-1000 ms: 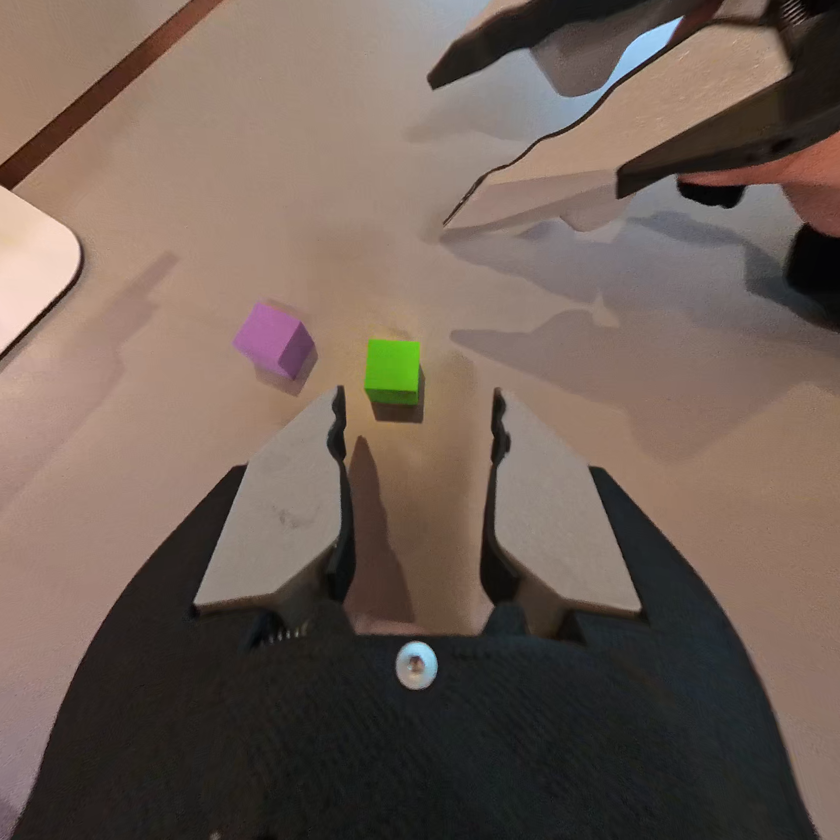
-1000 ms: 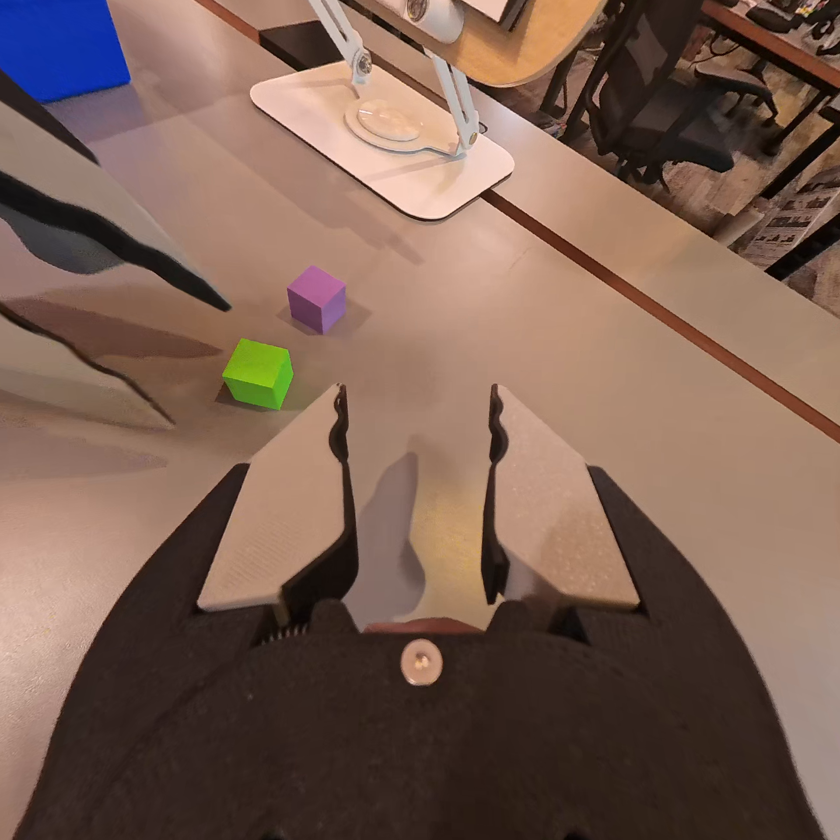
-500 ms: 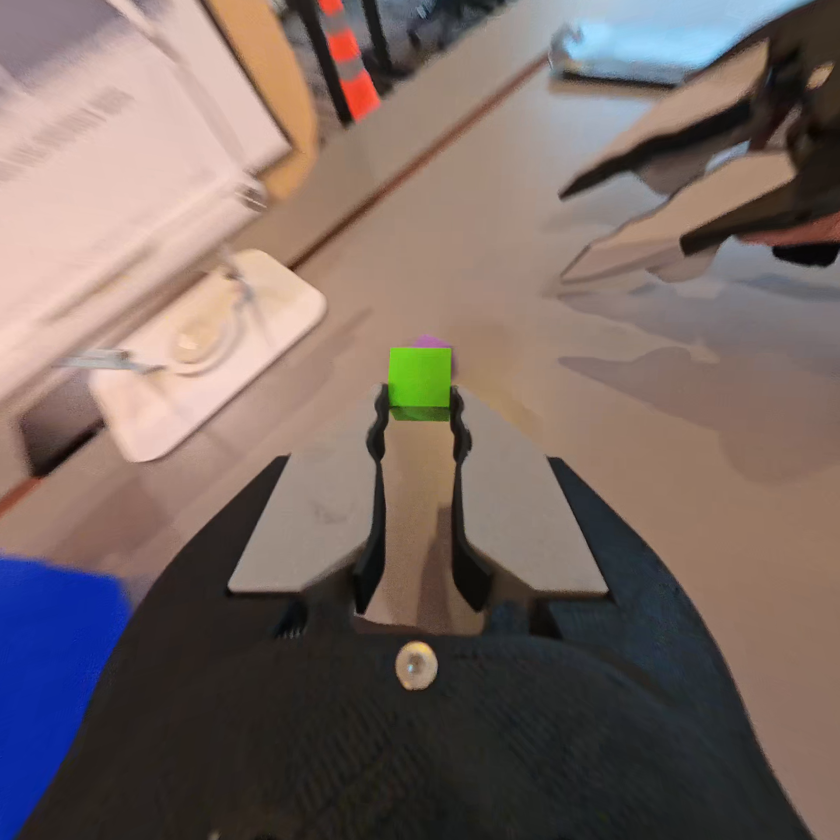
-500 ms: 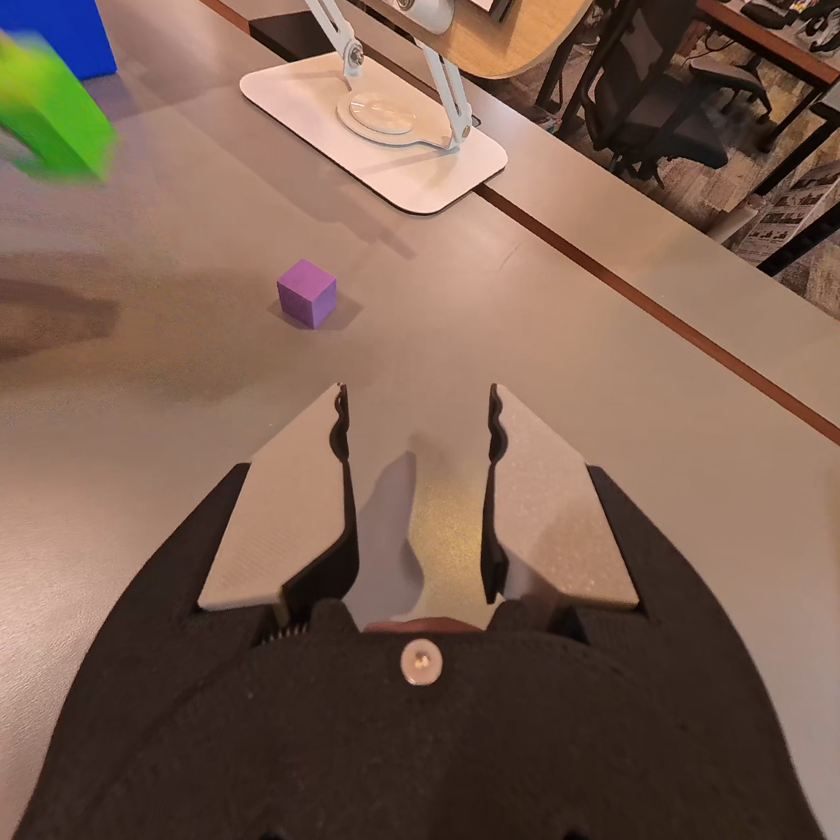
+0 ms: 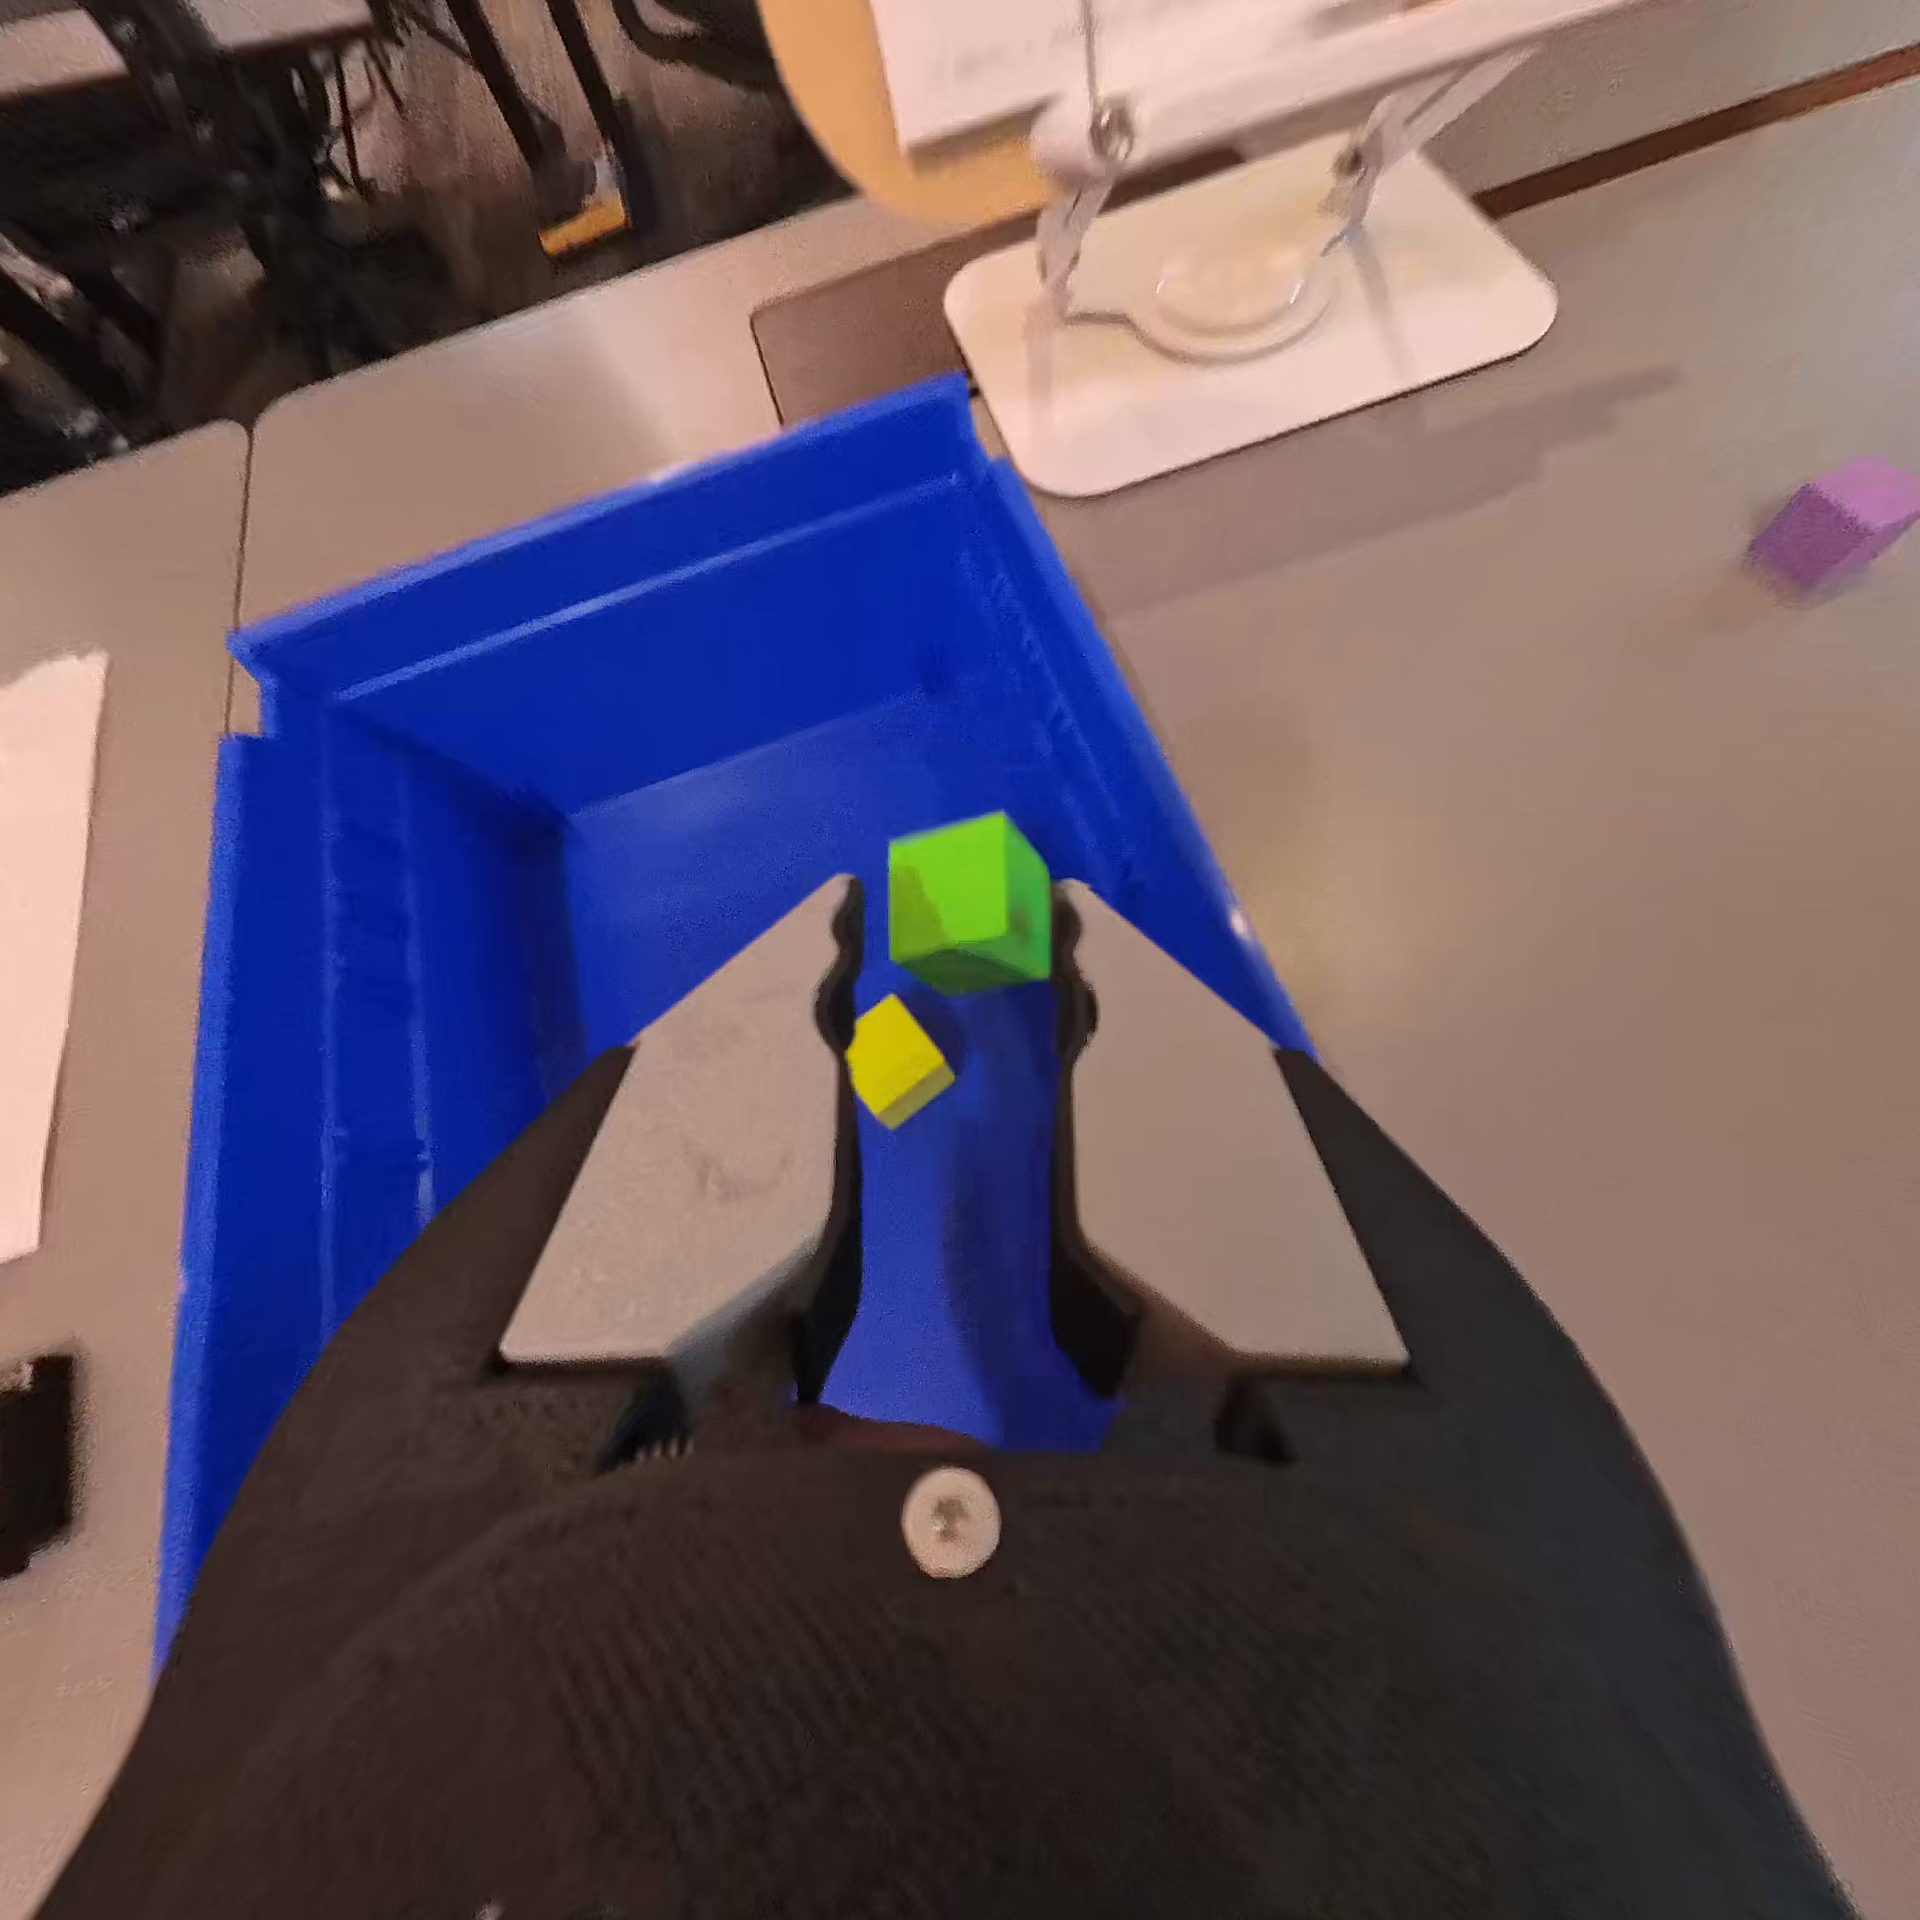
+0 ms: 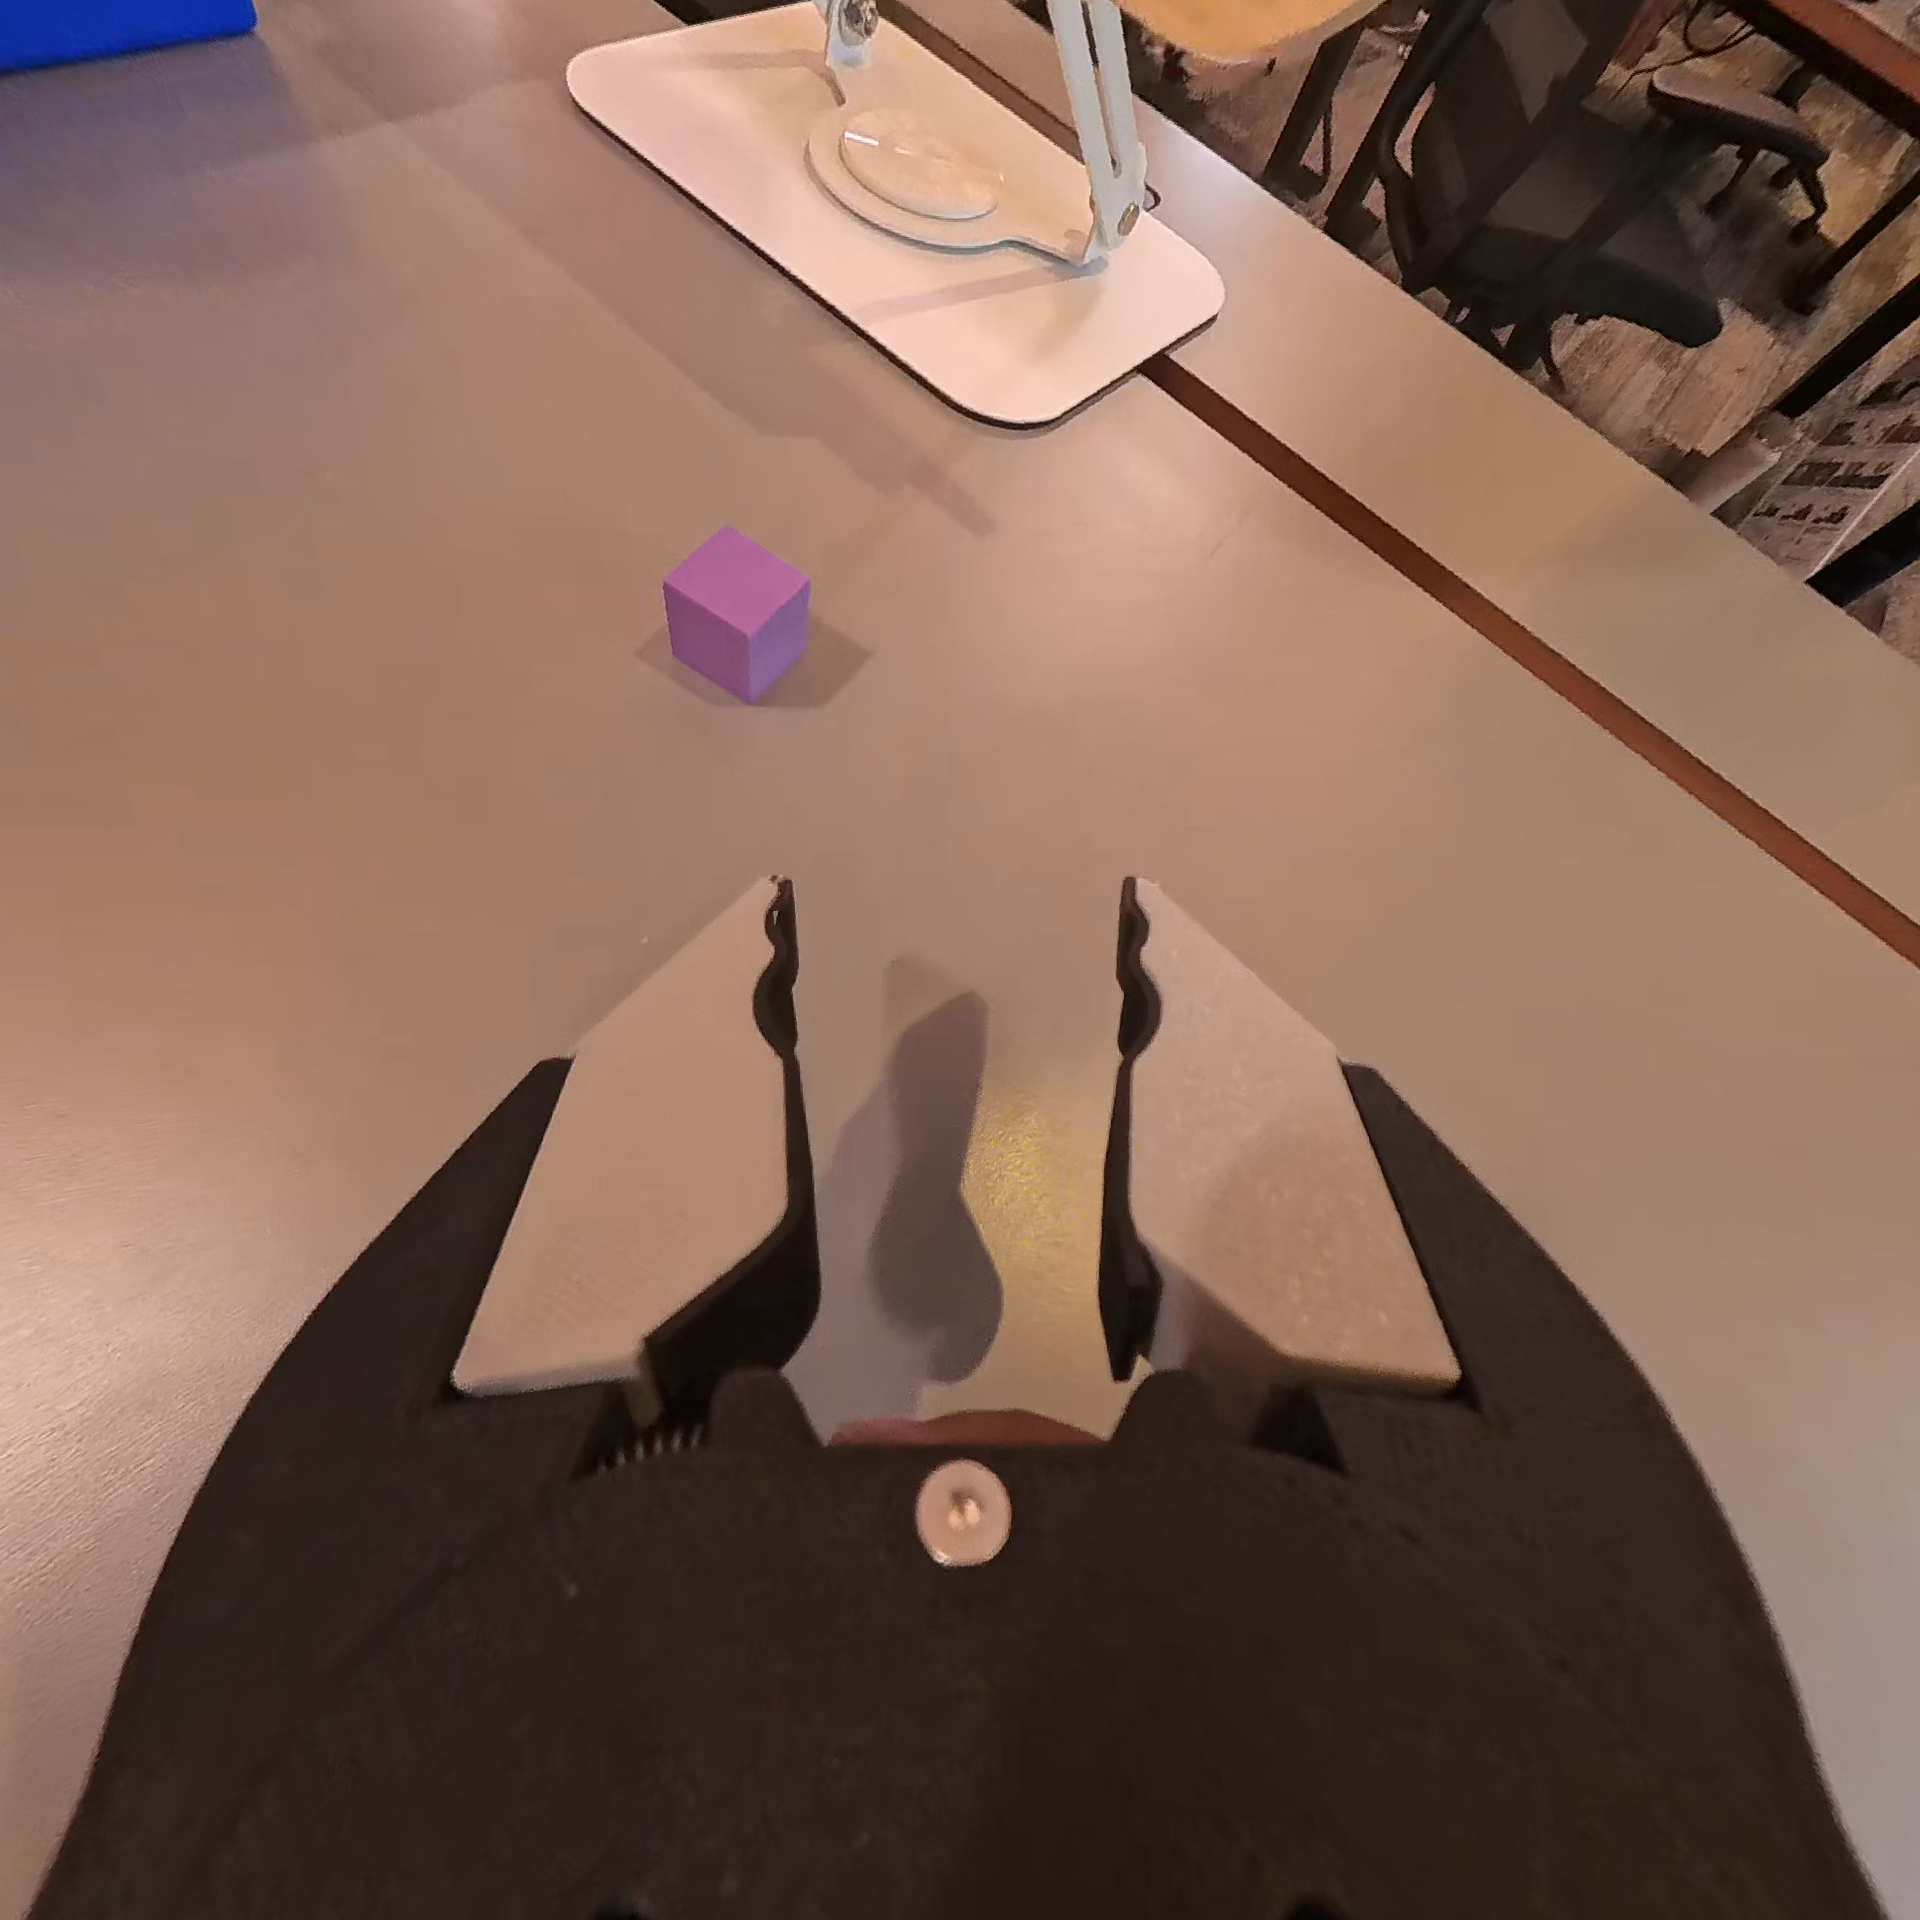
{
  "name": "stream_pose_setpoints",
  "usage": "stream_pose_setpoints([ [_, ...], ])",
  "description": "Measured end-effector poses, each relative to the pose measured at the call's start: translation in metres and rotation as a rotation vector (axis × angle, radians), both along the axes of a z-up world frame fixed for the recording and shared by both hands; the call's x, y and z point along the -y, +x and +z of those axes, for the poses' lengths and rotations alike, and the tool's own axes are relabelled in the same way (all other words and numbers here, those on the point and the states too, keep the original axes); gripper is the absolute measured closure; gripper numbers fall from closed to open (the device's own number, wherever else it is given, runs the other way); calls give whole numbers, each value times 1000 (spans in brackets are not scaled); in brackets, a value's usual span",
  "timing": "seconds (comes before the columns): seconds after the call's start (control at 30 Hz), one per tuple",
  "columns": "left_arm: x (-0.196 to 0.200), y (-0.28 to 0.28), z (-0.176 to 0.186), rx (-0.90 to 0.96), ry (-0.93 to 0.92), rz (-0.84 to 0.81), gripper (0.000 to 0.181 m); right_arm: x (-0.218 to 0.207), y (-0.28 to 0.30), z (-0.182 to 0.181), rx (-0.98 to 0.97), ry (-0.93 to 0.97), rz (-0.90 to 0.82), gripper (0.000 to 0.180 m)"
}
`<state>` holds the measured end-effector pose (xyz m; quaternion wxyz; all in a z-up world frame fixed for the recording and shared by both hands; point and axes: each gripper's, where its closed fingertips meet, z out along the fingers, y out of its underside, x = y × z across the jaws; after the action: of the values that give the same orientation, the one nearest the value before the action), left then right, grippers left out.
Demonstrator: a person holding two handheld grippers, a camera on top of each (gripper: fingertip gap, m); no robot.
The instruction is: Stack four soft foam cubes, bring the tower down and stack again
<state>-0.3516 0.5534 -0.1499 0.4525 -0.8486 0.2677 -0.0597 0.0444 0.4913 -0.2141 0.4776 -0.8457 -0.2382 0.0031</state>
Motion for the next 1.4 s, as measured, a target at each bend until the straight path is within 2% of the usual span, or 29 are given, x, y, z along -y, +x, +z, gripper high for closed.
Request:
stream_pose_setpoints([
  [0.07, 1, -3, -6, -12, 12, 4, 135, 0, 1, -2, 4, -3, -3, 120],
  [0.2, 5, 5, 6, -19, 81, -7, 129, -1, 2, -2, 1, -3, -7, 120],
  [0.33, 23, 42, 41, 45, 186, -78, 130, -1, 2, -2, -1, 1, -8, 120],
  [0.43, 63, 99, 86, 134, 343, -232, 127, -1, 1, -4, 7, -3, -3, 120],
  [0.47, 78, 121, 101, 183, 421, -286, 135, -1, 0, -5, 11, -6, -1, 120],
  [0.5, 91, 141, 111, 227, 474, -332, 151, -1, 0, -6, 16, -10, 0, 120],
  [0.53, 99, 160, 112, 250, 488, -372, 161, -1, 0, -7, 21, -11, 1, 120],
  [0.57, 104, 179, 105, 252, 462, -407, 161, -1, 0, -7, 24, -12, 0, 120],
  [0.6, 104, 196, 90, 238, 409, -436, 150, -1, 1, -7, 25, -11, -1, 120],
  [0.67, 95, 223, 51, 198, 272, -468, 115, -1, 2, -5, 20, -4, -6, 120],
  [0.8, 73, 260, -5, 242, 106, -471, 110, -2, 6, -2, 11, 11, -17, 120],
  [1.0, 55, 271, -59, 142, 38, -429, 112, -3, 6, -4, 18, 1, -9, 120],
  [1.13, 63, 262, -61, 157, 54, -431, 114, -3, 2, -6, 32, 1, 3, 120],
  [1.27, 51, 249, -46, 148, 181, -392, 128, -2, -2, -9, 40, -4, 11, 120],
  [1.4, 49, 248, -50, 177, 143, -382, 124, -2, -2, -12, 45, -10, 10, 119],
])
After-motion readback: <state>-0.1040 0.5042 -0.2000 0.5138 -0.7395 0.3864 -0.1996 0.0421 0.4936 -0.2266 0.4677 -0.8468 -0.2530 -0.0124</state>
